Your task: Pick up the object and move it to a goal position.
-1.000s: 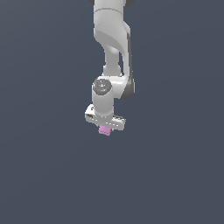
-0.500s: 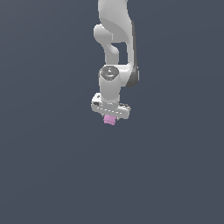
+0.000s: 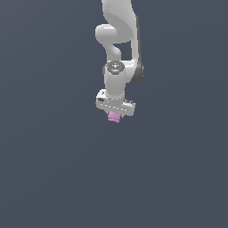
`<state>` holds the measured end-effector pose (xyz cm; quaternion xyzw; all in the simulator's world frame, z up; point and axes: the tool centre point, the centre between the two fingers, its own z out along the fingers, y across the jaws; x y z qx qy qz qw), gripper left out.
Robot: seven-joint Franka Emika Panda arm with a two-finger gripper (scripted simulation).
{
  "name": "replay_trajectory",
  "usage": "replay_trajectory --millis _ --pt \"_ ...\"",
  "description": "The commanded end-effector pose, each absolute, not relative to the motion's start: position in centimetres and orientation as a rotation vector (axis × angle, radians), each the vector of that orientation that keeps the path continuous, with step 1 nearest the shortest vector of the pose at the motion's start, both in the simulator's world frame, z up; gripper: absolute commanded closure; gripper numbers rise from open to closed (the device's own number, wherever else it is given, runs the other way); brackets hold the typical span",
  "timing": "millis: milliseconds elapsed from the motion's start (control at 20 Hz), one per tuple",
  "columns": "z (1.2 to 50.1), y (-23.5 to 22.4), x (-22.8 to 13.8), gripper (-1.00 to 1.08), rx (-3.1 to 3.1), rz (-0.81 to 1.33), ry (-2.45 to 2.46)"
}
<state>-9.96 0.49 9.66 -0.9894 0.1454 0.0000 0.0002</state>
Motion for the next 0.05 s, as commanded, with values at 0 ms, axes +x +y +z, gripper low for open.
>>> replay_trajectory --millis 0 --pt "9.75 0.57 -10.11 1.08 -3.108 0.0 0.458"
